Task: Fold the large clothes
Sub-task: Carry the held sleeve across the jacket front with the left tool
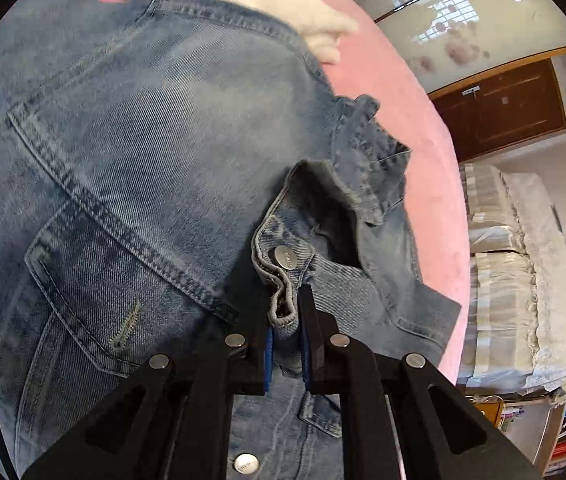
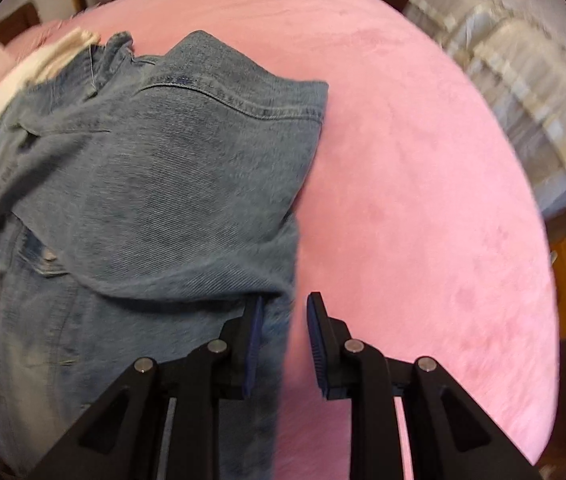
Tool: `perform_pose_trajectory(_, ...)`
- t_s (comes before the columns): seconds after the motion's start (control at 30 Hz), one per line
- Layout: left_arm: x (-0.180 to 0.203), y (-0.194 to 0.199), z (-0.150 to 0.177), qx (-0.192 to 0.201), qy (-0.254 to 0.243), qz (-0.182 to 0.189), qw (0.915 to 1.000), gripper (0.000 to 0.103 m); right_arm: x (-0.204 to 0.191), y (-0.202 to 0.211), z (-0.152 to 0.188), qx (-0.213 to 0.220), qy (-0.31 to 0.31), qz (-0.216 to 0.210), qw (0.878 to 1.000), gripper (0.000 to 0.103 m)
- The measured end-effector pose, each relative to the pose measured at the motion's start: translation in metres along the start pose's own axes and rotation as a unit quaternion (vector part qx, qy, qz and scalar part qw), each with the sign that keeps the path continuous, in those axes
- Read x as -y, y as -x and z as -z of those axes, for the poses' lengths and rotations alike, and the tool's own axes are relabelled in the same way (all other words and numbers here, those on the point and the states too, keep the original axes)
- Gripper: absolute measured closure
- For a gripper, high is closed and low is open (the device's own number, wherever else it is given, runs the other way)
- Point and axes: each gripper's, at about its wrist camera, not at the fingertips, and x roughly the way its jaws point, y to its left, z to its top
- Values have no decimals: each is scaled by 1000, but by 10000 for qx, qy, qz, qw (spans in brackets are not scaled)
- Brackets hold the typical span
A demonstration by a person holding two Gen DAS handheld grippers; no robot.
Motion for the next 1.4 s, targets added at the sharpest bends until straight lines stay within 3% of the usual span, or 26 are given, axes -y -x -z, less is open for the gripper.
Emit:
perform_pose_trajectory(0.37, 17, 26, -27, 446, -225, -15, 9988, 95, -34, 4, 9, 637, 1585, 653, 9831, 79)
perform_pose_trajectory(0.63, 15, 32, -27, 547, -74, -37, 9985, 95, -46, 4, 14, 812, 2216, 970, 9669, 76)
perform_pose_trajectory(0.8, 27, 40, -33, 668, -298, 1, 9973, 95, -58, 0, 16, 870, 2725, 1152, 9513, 76)
perform_pose_trajectory(1.0, 23, 40, -34, 661, -231, -31, 9975, 95, -57, 10, 31, 804, 2915, 996, 9480, 76)
perform_pose_trajectory(1.27, 20, 39, -33, 649, -244, -89, 9976, 95, -75, -5, 27, 953, 3165, 1468, 9323, 72)
perform_pose_trajectory(1.33, 20, 38, -32, 640, -301, -148, 9974, 95, -73, -5, 23, 998, 3046, 1467, 9358, 76)
perform_pose_trajectory(1.37, 18, 37, -30, 621, -361, -205, 9972, 95, -67, -2, 20, 1003, 2835, 1348, 9441, 94)
perform_pose_trajectory(1.4, 17, 34, -28, 589, -422, -259, 9970, 95, -58, 2, 17, 992, 2511, 1224, 9550, 96)
